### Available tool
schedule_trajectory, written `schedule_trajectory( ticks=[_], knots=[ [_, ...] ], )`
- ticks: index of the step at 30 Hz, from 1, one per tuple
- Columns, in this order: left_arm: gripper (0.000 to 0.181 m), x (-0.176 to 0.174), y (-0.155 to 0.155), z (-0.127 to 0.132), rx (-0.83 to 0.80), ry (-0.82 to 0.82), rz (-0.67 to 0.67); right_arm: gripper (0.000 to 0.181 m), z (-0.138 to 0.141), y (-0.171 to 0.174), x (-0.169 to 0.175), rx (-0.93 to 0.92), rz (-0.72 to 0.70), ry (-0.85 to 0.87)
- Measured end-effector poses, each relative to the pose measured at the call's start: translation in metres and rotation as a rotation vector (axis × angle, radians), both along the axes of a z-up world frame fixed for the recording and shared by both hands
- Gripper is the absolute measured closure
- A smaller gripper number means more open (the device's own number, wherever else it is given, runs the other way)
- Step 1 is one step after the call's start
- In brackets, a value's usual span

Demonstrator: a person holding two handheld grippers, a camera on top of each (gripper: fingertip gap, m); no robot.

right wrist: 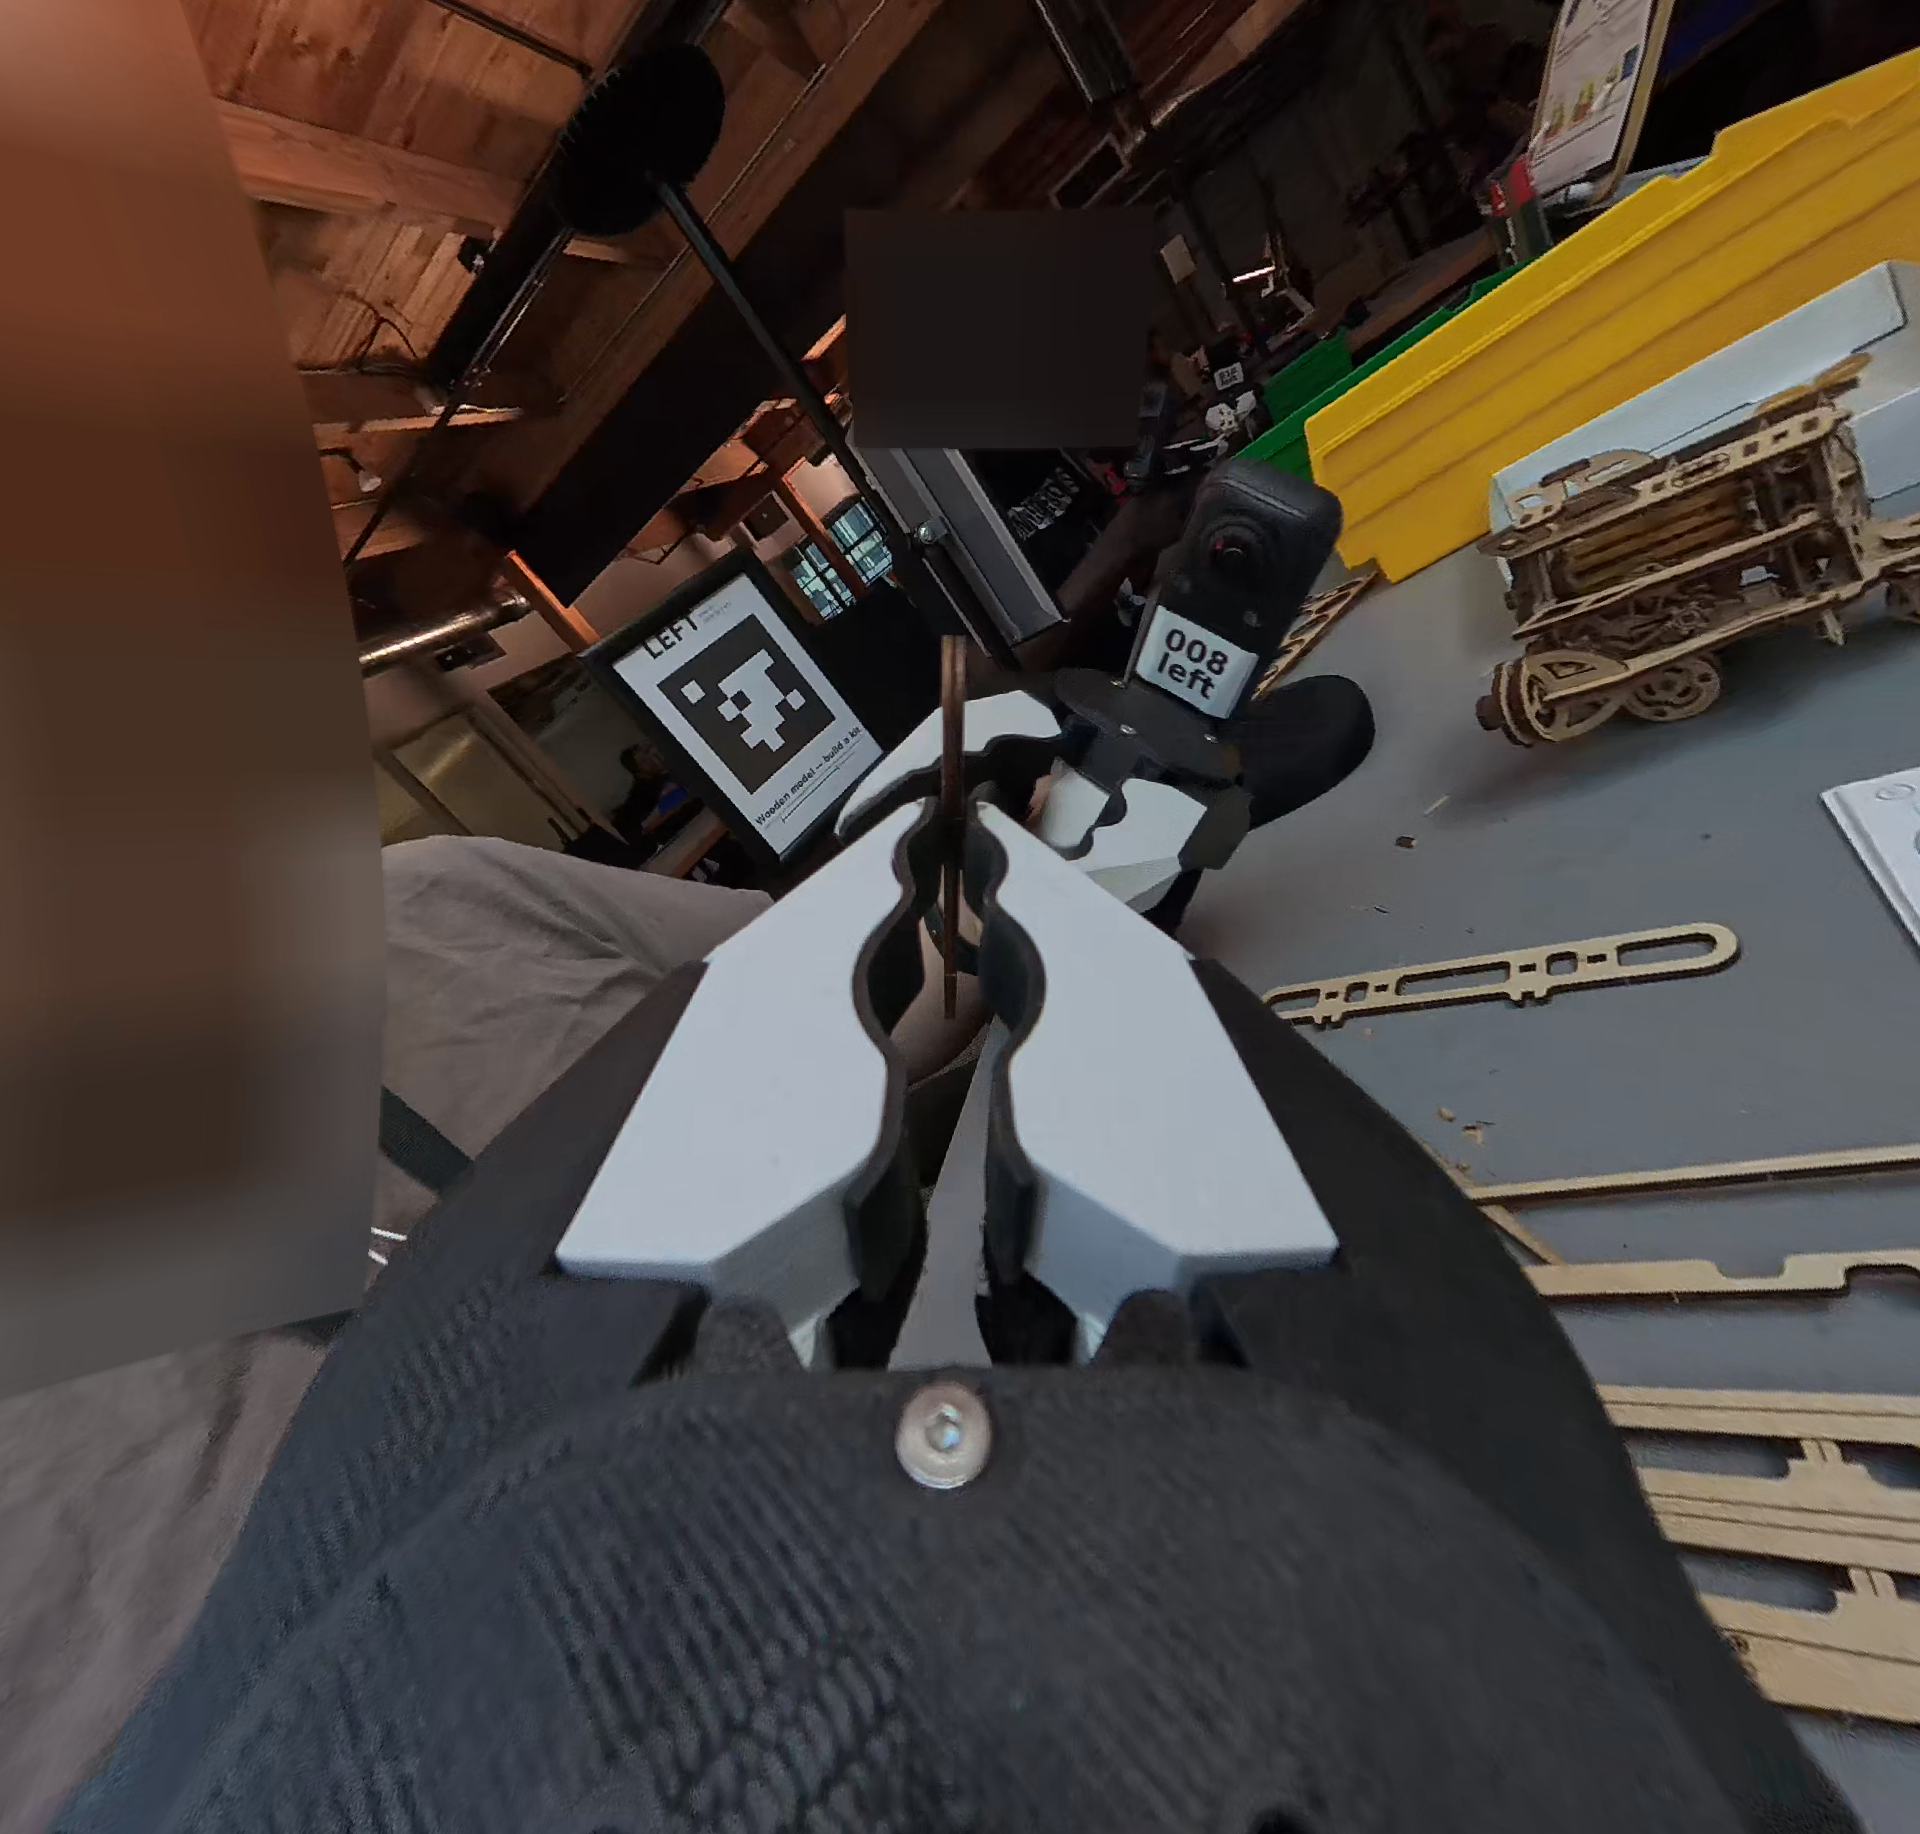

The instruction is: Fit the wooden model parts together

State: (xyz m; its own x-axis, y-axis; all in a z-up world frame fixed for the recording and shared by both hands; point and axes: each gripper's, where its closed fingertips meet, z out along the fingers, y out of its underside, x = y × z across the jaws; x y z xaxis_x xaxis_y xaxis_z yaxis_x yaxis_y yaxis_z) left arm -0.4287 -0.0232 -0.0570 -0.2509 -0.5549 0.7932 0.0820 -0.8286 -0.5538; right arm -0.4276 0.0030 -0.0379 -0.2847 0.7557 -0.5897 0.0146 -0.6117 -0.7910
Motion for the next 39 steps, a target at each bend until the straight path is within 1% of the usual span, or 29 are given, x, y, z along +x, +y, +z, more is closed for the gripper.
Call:
schedule_trajectory(
  ticks=[1,2,3,4,5,7,9,10,11,12,14,15,20,22,23,25,27,31,32,36,39],
  knots=[
    [0.140,0.002,0.005,-0.012,0.074,0.108,0.064,0.181,-0.004,0.005,0.001,-0.040,-0.017,-0.001],
    [0.147,0.002,0.011,-0.020,0.141,0.192,0.126,0.181,-0.009,0.010,0.002,-0.072,-0.035,-0.009],
    [0.160,0.001,0.014,-0.022,0.194,0.233,0.168,0.181,-0.014,0.014,0.001,-0.093,-0.045,-0.020],
    [0.177,0.001,0.014,-0.020,0.229,0.236,0.186,0.180,-0.018,0.015,0.000,-0.106,-0.048,-0.032],
    [0.180,0.001,0.016,-0.019,0.242,0.246,0.196,0.178,-0.020,0.016,-0.001,-0.115,-0.049,-0.033],
    [0.181,-0.001,0.023,-0.025,0.259,0.291,0.227,0.175,-0.020,0.020,-0.002,-0.138,-0.068,-0.024],
    [0.181,-0.004,0.033,-0.029,0.288,0.320,0.287,0.171,-0.027,0.023,-0.002,-0.136,-0.092,-0.048],
    [0.181,-0.005,0.034,-0.030,0.293,0.323,0.297,0.163,-0.032,0.022,-0.003,-0.134,-0.088,-0.080],
    [0.181,-0.005,0.034,-0.031,0.284,0.319,0.289,0.164,-0.037,0.021,-0.004,-0.123,-0.087,-0.110],
    [0.181,-0.004,0.033,-0.032,0.274,0.315,0.281,0.170,-0.040,0.021,-0.005,-0.105,-0.097,-0.128],
    [0.181,-0.002,0.033,-0.035,0.267,0.319,0.282,0.172,-0.044,0.021,-0.009,-0.076,-0.111,-0.153],
    [0.181,-0.002,0.034,-0.036,0.268,0.324,0.287,0.181,-0.046,0.018,-0.010,-0.064,-0.093,-0.166],
    [0.180,-0.002,0.035,-0.040,0.275,0.332,0.289,0.181,-0.050,0.018,-0.010,-0.054,-0.099,-0.191],
    [0.171,-0.001,0.033,-0.042,0.266,0.328,0.269,0.181,-0.052,0.020,-0.010,-0.050,-0.123,-0.201],
    [0.180,0.000,0.032,-0.044,0.278,0.344,0.268,0.181,-0.050,0.022,-0.010,-0.052,-0.134,-0.190],
    [0.180,-0.001,0.034,-0.047,0.334,0.388,0.298,0.181,-0.049,0.022,-0.010,-0.054,-0.133,-0.183],
    [0.179,-0.001,0.035,-0.049,0.355,0.414,0.310,0.181,-0.051,0.023,-0.010,-0.047,-0.146,-0.188],
    [0.181,0.002,0.029,-0.050,0.300,0.385,0.245,0.181,-0.051,0.021,-0.009,-0.039,-0.131,-0.185],
    [0.181,0.002,0.028,-0.051,0.297,0.392,0.235,0.178,-0.054,0.019,-0.010,-0.029,-0.121,-0.206],
    [0.181,0.000,0.028,-0.056,0.312,0.427,0.232,0.178,-0.066,0.014,-0.014,0.022,-0.106,-0.286],
    [0.181,0.000,0.026,-0.057,0.308,0.423,0.218,0.180,-0.066,0.011,-0.015,0.013,-0.083,-0.292]
  ],
)
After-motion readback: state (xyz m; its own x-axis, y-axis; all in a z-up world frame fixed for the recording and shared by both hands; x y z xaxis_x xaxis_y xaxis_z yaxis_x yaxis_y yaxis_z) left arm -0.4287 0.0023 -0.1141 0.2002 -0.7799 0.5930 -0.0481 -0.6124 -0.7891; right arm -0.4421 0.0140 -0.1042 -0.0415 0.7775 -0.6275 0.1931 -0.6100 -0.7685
